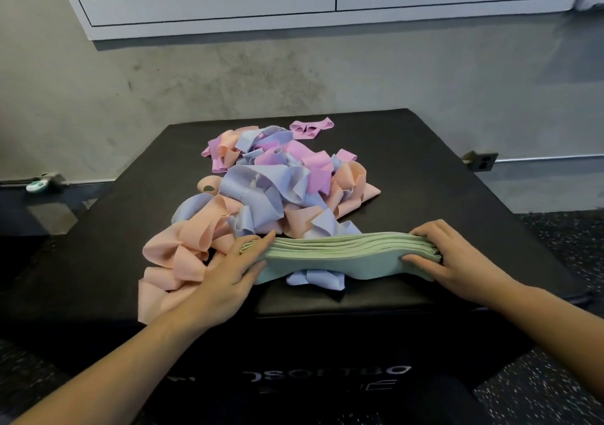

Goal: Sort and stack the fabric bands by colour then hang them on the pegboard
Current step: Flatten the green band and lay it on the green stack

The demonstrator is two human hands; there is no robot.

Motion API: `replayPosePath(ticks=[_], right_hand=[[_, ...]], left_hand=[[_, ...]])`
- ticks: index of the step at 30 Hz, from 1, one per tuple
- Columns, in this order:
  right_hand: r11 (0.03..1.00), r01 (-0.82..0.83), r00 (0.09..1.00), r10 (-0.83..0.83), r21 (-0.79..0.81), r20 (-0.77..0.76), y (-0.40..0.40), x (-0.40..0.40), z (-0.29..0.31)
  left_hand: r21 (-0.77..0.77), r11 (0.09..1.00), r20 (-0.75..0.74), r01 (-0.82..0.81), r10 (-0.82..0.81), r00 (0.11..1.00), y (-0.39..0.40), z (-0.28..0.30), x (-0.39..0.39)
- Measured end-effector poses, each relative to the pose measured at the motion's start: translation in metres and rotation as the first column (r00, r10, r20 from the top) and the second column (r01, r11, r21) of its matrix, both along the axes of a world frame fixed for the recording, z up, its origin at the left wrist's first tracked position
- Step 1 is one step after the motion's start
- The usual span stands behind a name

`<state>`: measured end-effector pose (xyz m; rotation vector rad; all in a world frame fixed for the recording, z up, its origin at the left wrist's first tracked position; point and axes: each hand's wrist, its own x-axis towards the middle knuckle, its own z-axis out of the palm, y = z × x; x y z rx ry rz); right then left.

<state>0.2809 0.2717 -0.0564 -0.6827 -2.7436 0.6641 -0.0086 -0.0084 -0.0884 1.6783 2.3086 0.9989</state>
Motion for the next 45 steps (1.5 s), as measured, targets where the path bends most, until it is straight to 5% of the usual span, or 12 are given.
replayPosePath(ticks=[3,7,12,16,22,29,45], right_hand=[[0.996,-0.048,0.994,0.04,0.074,0.106,0.001,0.0,0.004],[0.994,-0.076,0.989,0.064,0.084,0.134,0.002,0.004,0.01],[0.996,-0.091,0.996,0.091,-0.005,0.021,0.007,0.012,0.012],[0.998,-0.065,0.994,0.064,-0.009,-0.084,0.012,0.022,0.017],[0.97,0.075,0.985,-0.108,-0.232,-0.133,0.021,0.034,0.03],[0.8,0.295,0.926,-0.373,-0.522,-0.048,0.056,0.021,0.029],[0.788,0.399,0.89,-0.456,-0.469,-0.009,0.156,-0.036,0.016]], left_hand=[[-0.079,0.997,-0.067,-0.011,0.006,0.998,0.003,0.001,0.001],[0.077,0.997,0.085,0.027,-0.033,0.996,0.005,0.008,-0.002],[0.24,0.971,0.114,-0.009,-0.019,0.993,0.027,0.055,0.0],[0.222,0.975,0.111,-0.006,-0.019,0.994,0.059,0.095,-0.014],[0.297,0.954,0.313,-0.042,-0.055,0.948,0.153,0.144,-0.016],[0.202,0.976,0.443,-0.077,-0.021,0.896,0.298,0.162,-0.007],[0.108,0.986,0.5,-0.127,0.057,0.864,0.509,0.132,-0.019]])
